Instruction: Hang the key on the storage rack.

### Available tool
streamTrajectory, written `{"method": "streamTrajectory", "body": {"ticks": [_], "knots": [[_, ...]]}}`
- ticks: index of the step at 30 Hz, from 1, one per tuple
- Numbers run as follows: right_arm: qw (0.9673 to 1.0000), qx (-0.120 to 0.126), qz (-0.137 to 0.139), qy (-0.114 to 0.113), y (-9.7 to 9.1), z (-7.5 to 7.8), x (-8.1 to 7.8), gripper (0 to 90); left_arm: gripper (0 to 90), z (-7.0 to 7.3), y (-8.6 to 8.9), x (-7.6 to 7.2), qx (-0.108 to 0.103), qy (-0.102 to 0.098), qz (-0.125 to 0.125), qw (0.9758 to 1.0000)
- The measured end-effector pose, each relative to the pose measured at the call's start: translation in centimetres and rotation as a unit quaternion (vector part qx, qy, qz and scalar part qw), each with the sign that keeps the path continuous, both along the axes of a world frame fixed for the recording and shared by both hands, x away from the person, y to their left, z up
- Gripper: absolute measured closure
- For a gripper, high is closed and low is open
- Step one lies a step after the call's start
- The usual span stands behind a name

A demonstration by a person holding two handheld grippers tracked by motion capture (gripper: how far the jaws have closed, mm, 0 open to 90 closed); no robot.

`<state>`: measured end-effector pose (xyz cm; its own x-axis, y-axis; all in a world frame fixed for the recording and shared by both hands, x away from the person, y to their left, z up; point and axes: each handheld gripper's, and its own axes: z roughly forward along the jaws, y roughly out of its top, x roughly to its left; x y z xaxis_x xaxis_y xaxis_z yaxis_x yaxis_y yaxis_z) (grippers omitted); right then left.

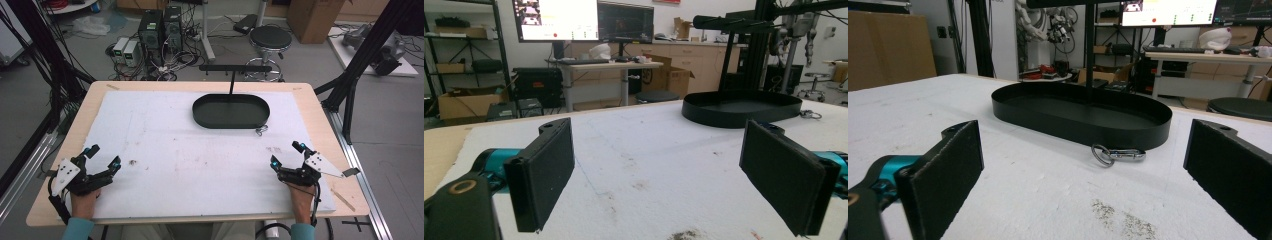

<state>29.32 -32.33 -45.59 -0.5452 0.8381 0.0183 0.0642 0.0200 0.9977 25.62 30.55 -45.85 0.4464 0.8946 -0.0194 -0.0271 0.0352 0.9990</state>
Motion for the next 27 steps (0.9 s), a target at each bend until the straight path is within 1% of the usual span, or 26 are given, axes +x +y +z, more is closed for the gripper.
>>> {"method": "streamTrajectory", "body": {"ticks": [6,7,12,15,16,17,19,21,25,26,27], "knots": [[1.0,0.005,0.001,0.002,-0.1,0.0,0.1,1.8,14.7,0.0,0.0,0.0,-0.001,0.0,0.0,1.0],[1.0,0.005,0.002,0.004,-0.1,0.0,0.1,1.8,14.7,0.0,0.0,0.0,-0.003,0.001,0.0,1.0],[1.0,0.005,0.0,0.004,-0.1,0.1,0.2,1.8,14.7,0.0,0.1,0.1,-0.004,0.001,0.0,1.0],[0.9998,0.009,-0.001,0.018,-0.2,0.1,0.4,1.8,14.7,0.0,0.0,0.0,-0.003,0.0,0.0,1.0],[0.9996,0.013,0.002,0.027,-0.2,0.2,0.5,1.8,14.8,0.0,0.0,0.0,-0.003,0.0,0.0,1.0],[0.9996,0.01,0.005,0.027,-0.3,0.3,0.8,1.8,14.8,0.0,0.0,0.0,-0.003,0.0,0.0,1.0],[0.9993,0.006,0.011,0.035,-0.2,0.6,1.1,1.8,14.8,0.0,0.1,0.0,-0.004,0.001,0.0,1.0],[0.9991,0.004,0.017,0.039,-0.1,1.2,1.3,1.8,14.7,0.0,0.1,0.0,-0.003,0.001,-0.001,1.0],[0.9988,-0.018,0.021,0.041,0.0,2.7,2.1,1.8,14.7,0.0,0.1,0.0,-0.005,0.001,0.0,1.0],[0.9984,-0.023,0.02,0.048,0.1,3.1,2.3,1.8,14.7,0.0,0.1,0.0,-0.005,0.001,0.0,1.0],[0.9982,-0.031,0.019,0.048,0.1,3.4,2.7,1.8,14.7,0.0,0.1,0.0,-0.004,0.001,-0.001,1.0]]}}
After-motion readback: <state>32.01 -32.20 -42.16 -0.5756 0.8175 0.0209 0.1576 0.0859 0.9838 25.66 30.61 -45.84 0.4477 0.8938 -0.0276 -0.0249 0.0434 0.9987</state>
